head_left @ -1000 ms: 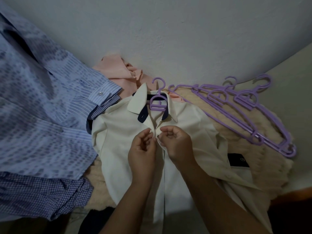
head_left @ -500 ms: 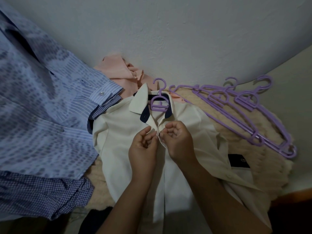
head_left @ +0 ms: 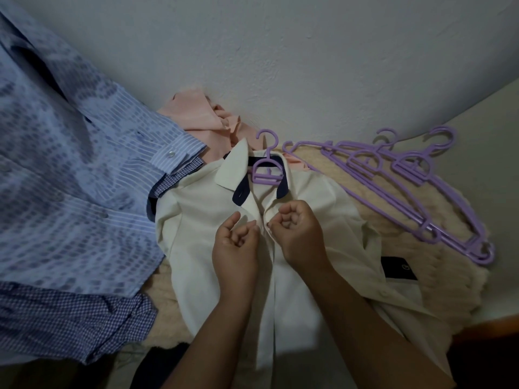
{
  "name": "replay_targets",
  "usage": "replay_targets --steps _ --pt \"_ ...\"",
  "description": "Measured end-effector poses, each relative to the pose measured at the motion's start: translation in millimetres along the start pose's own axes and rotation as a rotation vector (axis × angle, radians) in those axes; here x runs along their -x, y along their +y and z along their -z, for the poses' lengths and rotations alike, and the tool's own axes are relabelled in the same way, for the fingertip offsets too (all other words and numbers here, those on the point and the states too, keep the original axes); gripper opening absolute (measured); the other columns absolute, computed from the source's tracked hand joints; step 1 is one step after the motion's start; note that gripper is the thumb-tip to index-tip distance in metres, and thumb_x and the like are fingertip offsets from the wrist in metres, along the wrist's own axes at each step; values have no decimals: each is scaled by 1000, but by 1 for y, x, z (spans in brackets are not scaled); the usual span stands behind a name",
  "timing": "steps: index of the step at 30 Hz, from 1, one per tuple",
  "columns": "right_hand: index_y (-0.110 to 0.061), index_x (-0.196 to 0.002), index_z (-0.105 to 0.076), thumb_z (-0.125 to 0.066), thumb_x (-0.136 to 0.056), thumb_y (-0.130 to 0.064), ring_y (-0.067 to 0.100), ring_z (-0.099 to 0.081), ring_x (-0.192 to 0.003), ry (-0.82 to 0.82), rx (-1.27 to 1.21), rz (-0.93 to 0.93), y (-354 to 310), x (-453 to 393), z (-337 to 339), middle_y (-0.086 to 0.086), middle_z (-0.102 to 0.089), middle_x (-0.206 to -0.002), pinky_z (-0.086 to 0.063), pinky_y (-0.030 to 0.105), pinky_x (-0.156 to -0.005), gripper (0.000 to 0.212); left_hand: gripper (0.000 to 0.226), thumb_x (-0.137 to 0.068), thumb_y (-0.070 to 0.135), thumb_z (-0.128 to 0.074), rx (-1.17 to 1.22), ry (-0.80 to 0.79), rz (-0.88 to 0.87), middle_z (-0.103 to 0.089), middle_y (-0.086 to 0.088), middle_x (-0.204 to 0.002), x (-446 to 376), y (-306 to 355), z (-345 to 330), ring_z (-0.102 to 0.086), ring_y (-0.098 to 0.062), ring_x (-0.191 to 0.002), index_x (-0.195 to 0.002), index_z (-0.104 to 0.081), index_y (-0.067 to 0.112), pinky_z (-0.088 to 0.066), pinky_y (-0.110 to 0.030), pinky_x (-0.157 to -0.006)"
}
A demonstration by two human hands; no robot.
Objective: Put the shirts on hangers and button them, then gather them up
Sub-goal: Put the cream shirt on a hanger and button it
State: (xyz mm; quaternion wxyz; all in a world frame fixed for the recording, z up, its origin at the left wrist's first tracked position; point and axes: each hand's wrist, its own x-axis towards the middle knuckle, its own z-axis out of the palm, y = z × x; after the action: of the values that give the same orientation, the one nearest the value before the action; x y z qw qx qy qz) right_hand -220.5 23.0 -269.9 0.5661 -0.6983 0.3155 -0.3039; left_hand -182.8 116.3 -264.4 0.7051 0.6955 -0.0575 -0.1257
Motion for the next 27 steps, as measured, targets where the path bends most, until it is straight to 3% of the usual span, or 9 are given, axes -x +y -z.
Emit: replay_targets --steps 3,6,12,14,17,19,23,27 --pt "-15 -82 -50 -56 -84 2 15 -49 -62 98 272 144 6 -2 1 3 -53 -68 -41 23 -59 18 34 -88 11 -67 17 24 -9 -72 1 -82 1 2 0 -66 6 -79 -118 -55 23 -47 -5 -75" --pt "-7 -86 -53 -57 -83 4 18 -50 -59 76 353 283 8 0 -1 6 -53 -66 -39 19 -56 13 31 -87 13 -68 -21 -35 -15 -72 4 -78 5 3 -4 -66 4 -77 -113 -57 25 -48 -6 -74" --pt "-29 -79 -38 -63 -81 3 13 -52 -59 -5 164 130 -1 2 3 5 -56 -68 -40 11 -56 40 30 -87 16 -69 -56 -68 16 -72 6 -75 2 -2 -6 -66 5 -73 -114 -58 24 -50 -8 -75" --pt "-29 -80 -37 -64 -81 3 13 -53 -60 -31 106 78 -1 -1 4 3 -56 -67 -44 16 -60 41 30 -86 15 -69 -52 -70 23 -72 7 -75 0 -2 -6 -65 8 -72 -113 -58 23 -49 -7 -73" --pt "-29 -81 -37 -64 -80 -1 32 -59 -70 -46 66 37 -2 -2 6 19 -59 -76 -50 39 -70 39 30 -86 16 -69 -28 -74 34 -72 8 -76 -2 -2 -5 -65 8 -74 -112 -58 24 -49 -8 -73" --pt "-29 -82 -38 -64 -80 -1 39 -59 -77 -67 35 14 -2 -2 7 25 -59 -82 -50 44 -74 38 30 -86 16 -70 -5 -82 48 -73 7 -76 -3 -3 -5 -67 5 -76 -114 -59 22 -51 -13 -78" --pt "-26 -83 -40 -62 -82 4 31 -63 -81 -69 11 -12 -1 -2 10 19 -63 -84 -52 41 -79 37 28 -87 17 -69 37 -105 87 -73 4 -74 -4 -4 -5 -68 -4 -76 -112 -60 25 -54 -19 -78" --pt "-31 -84 -43 -59 -84 5 6 -64 -80 -40 79 104 -1 7 9 -5 -63 -83 -51 18 -76 39 32 -87 13 -68 50 -146 82 -74 5 -79 -6 -5 -6 -70 -6 -85 -115 -57 24 -53 -23 -85"
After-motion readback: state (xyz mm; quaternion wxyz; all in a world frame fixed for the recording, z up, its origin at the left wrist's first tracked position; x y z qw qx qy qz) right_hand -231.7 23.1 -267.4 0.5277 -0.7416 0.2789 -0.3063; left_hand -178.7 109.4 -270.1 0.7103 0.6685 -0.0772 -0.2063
